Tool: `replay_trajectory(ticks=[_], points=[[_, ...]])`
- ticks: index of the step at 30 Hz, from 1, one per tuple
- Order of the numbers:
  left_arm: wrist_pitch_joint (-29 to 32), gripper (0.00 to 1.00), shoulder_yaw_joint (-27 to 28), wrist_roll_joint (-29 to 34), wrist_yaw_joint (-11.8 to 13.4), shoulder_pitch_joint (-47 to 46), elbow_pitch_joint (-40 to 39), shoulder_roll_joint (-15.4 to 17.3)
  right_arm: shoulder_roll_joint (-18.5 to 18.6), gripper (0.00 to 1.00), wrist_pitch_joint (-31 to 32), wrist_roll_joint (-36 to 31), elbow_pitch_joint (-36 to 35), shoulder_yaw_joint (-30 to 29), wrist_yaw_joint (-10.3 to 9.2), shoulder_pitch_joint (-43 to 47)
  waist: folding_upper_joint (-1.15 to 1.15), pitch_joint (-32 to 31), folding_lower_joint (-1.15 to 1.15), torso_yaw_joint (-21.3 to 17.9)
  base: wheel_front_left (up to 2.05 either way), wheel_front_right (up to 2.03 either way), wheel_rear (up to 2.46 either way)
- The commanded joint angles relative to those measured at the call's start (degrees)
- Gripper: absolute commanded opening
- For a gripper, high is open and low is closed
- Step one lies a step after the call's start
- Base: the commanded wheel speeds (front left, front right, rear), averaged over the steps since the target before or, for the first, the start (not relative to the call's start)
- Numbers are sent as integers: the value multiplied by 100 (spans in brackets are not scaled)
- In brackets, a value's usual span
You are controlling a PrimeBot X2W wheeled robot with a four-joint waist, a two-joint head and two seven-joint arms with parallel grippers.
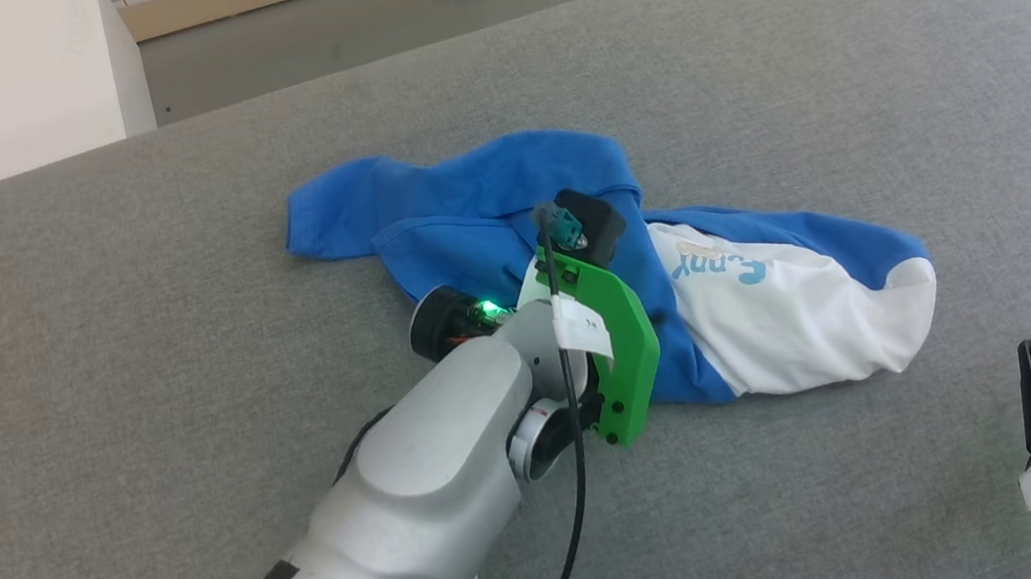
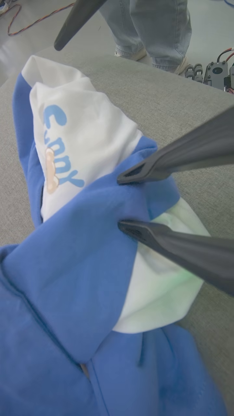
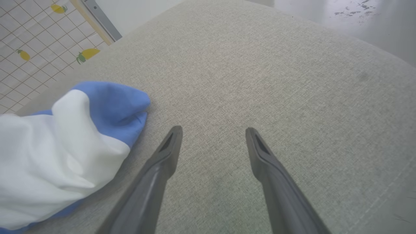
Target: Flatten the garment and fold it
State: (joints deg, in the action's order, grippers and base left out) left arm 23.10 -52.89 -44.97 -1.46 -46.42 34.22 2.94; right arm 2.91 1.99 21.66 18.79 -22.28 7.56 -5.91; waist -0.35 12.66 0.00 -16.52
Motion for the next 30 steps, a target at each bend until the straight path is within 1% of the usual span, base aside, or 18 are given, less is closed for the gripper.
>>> replay_trajectory(ticks=[1, 4, 6, 9, 10, 12, 14, 16, 18, 20, 24, 25, 27, 30], points=[[-66, 0, -12, -54, 6, -135, 7, -5, -3, 100, -37, -28, 23, 5, -8, -108, 35, 4, 0, 20, 0, 0, 0], [-195, 0, -6, -214, -39, -171, -40, -5, -3, 100, -45, -83, 67, 4, -8, -132, 35, -38, 0, 97, 0, 0, 0], [-349, 0, 94, -437, -73, -171, -164, -5, -3, 100, -39, -127, 88, 0, -8, -134, 35, -95, 0, 183, 0, 0, 0], [-660, 0, 363, -912, -115, -145, -519, -6, -3, 100, -19, -227, 77, -106, -8, -77, 35, -236, 0, 468, 0, 0, 0], [-753, 0, 441, -971, -93, -152, -610, -6, -3, 100, -14, -271, 53, -127, -8, -63, 35, -269, 0, 541, 0, 0, 0], [-939, 0, 627, -1131, -64, -121, -811, 3, -3, 100, 5, -388, -1, -251, -8, -2, 35, -388, 0, 809, 0, 0, 0], [-1151, 0, 836, -1169, 40, -72, -991, 116, -3, 100, 70, -459, -50, -310, -8, 29, 35, -512, 0, 1073, 0, 0, 0], [-1315, 0, 1045, -1198, 183, 46, -1190, 319, -3, 100, 128, -500, -112, -348, -8, 56, 35, -634, 0, 1354, 0, 0, 0], [-1459, 0, 1285, -1235, 400, 240, -1409, 588, -3, 100, 201, -539, -174, -350, -8, 91, 35, -731, 0, 1639, 0, 0, 0], [-1602, 0, 1568, -1296, 669, 515, -1641, 896, -3, 100, 257, -553, -224, -330, -8, 109, 35, -808, 0, 1891, 0, 0, 0], [-1771, 0, 2144, -1444, 1370, 1354, -1998, 1609, -3, 100, 338, -549, -315, -263, -8, 134, 35, -902, 0, 2310, 0, 0, 0], [-1810, 0, 2312, -1513, 1584, 1650, -2052, 1787, -3, 100, 358, -542, -337, -232, -8, 133, 35, -901, 0, 2388, 0, 0, 0], [-1868, 0, 2613, -1705, 1936, 2236, -2070, 2016, -3, 100, 383, -534, -357, -181, -8, 123, 35, -906, 0, 2503, 0, 0, 0], [-1870, 0, 2896, -1991, 2339, 3038, -1997, 2151, -3, 100, 418, -529, -366, -55, -8, 97, 35, -889, 0, 2557, 0, 0, 0]])
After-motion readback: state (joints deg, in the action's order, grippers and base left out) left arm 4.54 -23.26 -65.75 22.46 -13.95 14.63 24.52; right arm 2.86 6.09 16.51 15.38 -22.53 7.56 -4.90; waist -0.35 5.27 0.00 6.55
